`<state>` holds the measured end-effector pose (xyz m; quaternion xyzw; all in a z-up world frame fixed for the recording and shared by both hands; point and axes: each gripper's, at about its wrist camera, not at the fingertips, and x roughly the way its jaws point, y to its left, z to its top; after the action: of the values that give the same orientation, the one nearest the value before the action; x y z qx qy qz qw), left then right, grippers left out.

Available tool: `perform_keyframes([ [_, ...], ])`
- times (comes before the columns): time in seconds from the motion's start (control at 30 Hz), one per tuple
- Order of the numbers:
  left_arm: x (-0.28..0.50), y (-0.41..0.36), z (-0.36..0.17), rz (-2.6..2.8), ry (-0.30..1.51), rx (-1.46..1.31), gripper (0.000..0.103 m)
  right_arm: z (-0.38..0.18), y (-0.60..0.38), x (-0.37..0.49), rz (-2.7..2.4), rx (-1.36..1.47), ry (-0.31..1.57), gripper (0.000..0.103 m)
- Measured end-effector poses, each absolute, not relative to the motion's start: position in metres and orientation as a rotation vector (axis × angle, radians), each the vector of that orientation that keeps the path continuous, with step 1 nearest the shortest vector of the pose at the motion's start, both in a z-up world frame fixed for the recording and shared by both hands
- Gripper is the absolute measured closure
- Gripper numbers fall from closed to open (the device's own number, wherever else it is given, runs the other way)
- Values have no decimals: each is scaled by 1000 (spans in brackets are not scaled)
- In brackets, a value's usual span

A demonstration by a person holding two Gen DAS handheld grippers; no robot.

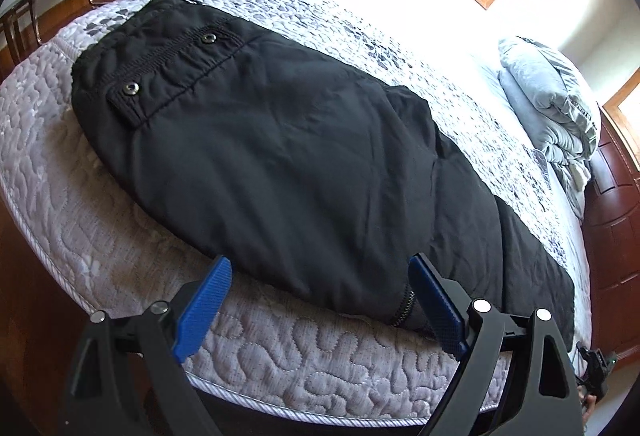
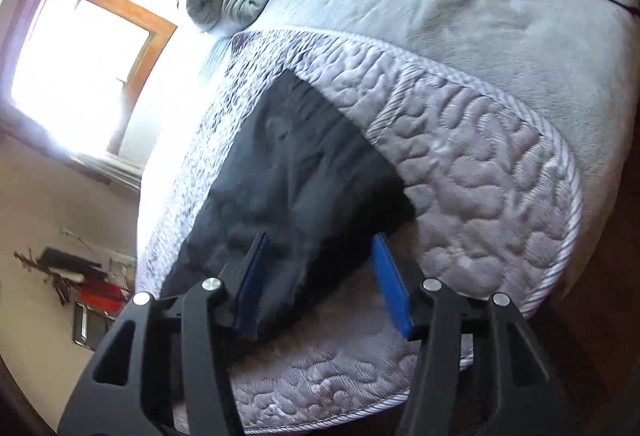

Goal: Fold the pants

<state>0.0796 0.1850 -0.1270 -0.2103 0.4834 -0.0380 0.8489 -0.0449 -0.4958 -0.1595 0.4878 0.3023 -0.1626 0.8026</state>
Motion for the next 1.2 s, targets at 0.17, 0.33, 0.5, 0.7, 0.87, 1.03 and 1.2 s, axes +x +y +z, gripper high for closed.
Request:
perform_keyframes([
  [0.17, 79, 174, -130, -100, 1029, -458, 12, -177, -508, -50, -302, 1138, 612, 41],
  [0.33, 77, 171, -129, -94, 1029, -466, 11, -190, -514, -39, -250, 1205, 601, 37],
  [0.5, 76, 178, -134, -70, 1045, -489, 9, -194, -518, -30, -285, 1216, 584, 57],
  [0.7, 77, 191, -146, -19, 1081, -520, 9, -186, -519, -21, -269, 1171, 555, 89],
  [0.87, 73, 205, -154, 6, 1089, -561, 9, -141, -498, -11, -306, 991, 538, 90],
  [1.03, 72, 215, -156, 15, 1086, -581, 9, -74, -458, 11, -257, 778, 491, 91],
  [1.2, 67, 223, -154, 11, 1077, -587, 9, -9, -373, 53, -172, 458, 488, 91],
])
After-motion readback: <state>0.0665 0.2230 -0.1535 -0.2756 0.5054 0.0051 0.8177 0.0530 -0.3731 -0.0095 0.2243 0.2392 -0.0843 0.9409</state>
